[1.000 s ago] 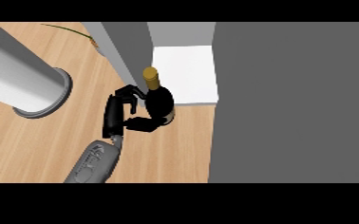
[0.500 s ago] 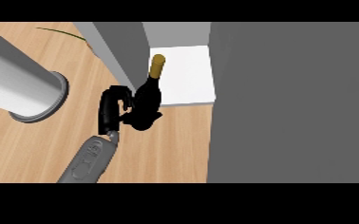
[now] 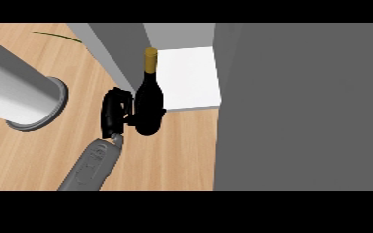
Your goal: Pick up the wine, place it into the cabinet and close the cabinet
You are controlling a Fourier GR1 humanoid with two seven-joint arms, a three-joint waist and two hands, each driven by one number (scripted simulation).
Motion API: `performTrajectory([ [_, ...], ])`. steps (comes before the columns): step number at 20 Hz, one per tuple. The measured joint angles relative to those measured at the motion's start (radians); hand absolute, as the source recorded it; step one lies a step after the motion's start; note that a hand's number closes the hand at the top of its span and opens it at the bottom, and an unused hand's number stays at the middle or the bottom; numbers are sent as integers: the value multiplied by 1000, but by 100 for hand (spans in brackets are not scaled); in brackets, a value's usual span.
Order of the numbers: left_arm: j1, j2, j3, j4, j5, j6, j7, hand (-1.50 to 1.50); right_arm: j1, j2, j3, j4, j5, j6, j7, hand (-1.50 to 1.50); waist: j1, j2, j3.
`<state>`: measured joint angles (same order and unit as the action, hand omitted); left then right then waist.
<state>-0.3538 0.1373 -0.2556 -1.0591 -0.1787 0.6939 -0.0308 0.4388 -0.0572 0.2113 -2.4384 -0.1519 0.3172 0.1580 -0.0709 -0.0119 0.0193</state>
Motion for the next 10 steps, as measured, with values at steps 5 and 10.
performTrajectory([
  [5, 7, -10, 13, -4, 1, 31, -3, 150, 2, -2, -3, 2, -7, 12, -1, -150, -9, 2, 0],
  [10, 11, -18, 26, -2, 1, 60, -16, 150, 9, 4, 2, 13, -11, 19, -7, -150, -19, 4, -1],
])
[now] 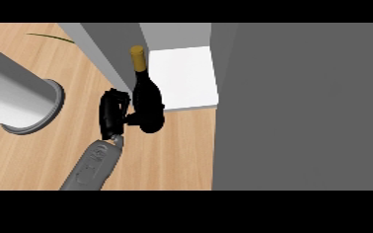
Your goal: Pick up the wine, place it into the cabinet and close the cabinet
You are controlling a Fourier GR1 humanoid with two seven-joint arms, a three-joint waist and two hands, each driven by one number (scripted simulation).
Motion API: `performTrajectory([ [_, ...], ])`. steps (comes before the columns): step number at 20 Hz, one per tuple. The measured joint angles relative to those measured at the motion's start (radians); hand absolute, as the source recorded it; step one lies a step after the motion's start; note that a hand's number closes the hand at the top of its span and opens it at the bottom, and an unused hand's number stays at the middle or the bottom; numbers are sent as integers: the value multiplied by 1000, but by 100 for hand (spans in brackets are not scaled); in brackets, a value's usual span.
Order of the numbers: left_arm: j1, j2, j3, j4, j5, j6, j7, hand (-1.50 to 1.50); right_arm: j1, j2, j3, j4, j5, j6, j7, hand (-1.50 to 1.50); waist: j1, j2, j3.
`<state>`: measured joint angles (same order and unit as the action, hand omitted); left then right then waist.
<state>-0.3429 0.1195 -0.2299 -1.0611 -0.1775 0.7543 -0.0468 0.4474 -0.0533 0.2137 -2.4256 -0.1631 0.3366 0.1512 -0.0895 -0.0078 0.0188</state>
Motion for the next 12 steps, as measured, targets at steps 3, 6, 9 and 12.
performTrajectory([
  [3, 7, -10, 12, -6, 4, 27, -6, 150, -5, 0, -3, 5, -3, 8, -7, -150, -7, 3, 0],
  [6, 2, -12, 7, 6, -19, 61, -11, 150, -7, 1, 1, 9, -6, 13, -7, -150, -7, 3, -1],
  [9, 3, 7, -13, 12, -55, 81, -11, 150, -13, -2, -1, 16, -12, 23, -11, -150, -14, 4, -2],
  [12, 5, 23, -33, 16, -92, 106, 0, 150, -15, -3, -3, 17, -17, 30, -13, -150, -21, 5, -2],
])
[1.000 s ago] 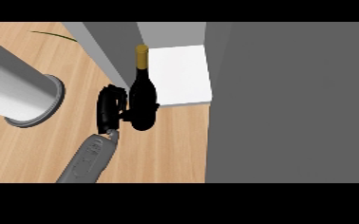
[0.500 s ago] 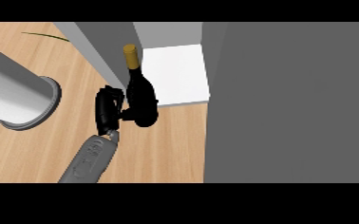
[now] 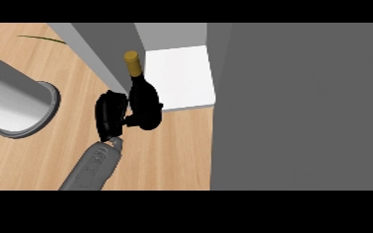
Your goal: Pick up the wine, place it into the cabinet and close the cabinet
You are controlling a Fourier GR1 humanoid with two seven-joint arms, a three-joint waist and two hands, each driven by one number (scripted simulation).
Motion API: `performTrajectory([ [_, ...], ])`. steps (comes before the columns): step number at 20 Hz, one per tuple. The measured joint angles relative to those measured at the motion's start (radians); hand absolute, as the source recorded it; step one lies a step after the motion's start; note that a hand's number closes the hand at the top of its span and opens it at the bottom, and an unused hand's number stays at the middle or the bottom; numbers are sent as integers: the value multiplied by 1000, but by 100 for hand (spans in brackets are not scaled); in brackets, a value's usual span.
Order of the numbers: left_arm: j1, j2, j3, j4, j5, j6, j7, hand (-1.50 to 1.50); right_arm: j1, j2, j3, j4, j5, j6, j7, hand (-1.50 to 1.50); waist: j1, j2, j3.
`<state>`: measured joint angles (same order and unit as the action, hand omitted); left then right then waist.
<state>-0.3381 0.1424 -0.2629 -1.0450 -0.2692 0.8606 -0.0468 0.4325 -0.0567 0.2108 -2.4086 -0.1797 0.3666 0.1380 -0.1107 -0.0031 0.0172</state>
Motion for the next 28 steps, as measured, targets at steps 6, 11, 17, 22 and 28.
performTrajectory([
  [6, 4, 23, -32, 2, -65, 50, 39, 150, -9, 0, 1, 7, -15, 14, -3, -150, -13, 2, 1],
  [11, 10, 25, -42, -5, -95, 79, 88, 150, -6, 0, -2, 10, -26, 25, -9, -150, -23, 2, 1],
  [17, 11, 29, -57, -9, -146, 104, 163, 150, -12, -6, -6, 16, -38, 38, -12, -150, -31, 3, 4],
  [22, 10, 29, -69, -4, -211, 132, 230, 150, -13, -10, -6, 19, -49, 46, -10, -150, -36, 3, 6],
  [28, 20, 43, -87, -9, -298, 150, 289, -150, -16, -14, -7, 20, -57, 52, -9, -150, -43, 2, 9],
])
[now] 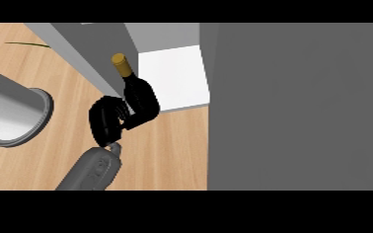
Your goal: Pick up the wine, place it into the cabinet and close the cabinet
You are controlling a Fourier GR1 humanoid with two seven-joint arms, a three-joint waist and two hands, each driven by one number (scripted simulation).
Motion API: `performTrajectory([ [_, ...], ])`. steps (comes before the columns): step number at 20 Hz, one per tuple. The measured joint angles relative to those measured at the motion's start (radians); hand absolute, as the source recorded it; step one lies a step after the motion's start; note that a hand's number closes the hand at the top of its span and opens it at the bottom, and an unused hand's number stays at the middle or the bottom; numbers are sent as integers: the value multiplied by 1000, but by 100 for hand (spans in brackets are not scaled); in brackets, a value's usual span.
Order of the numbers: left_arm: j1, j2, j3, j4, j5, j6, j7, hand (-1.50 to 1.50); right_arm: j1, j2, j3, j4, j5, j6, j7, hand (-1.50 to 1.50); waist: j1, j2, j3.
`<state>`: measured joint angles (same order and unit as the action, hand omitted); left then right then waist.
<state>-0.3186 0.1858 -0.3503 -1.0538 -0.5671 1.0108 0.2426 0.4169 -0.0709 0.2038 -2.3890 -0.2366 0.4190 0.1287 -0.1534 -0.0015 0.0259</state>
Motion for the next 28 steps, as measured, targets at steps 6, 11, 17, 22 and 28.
performTrajectory([
  [6, -2, 8, -32, 8, -85, -25, 77, -150, -2, -2, -2, 2, -4, 3, 0, -150, -5, 2, 3],
  [11, -5, -1, -34, -4, -118, -45, 151, -150, -4, -2, 0, 4, -9, 7, -1, -150, 0, 2, 1],
  [17, -7, -25, -28, -25, -103, -55, 196, -150, 0, -1, 8, 4, -15, 8, 2, -150, 8, 6, -6],
  [22, -8, -48, -28, -39, -72, -58, 202, -150, -2, 2, 9, 5, -18, 1, 9, -150, 26, 9, -12],
  [28, -5, -78, -20, -50, -27, -45, 192, -150, 6, 5, 21, 4, -19, -4, 12, -150, 38, 11, -19],
])
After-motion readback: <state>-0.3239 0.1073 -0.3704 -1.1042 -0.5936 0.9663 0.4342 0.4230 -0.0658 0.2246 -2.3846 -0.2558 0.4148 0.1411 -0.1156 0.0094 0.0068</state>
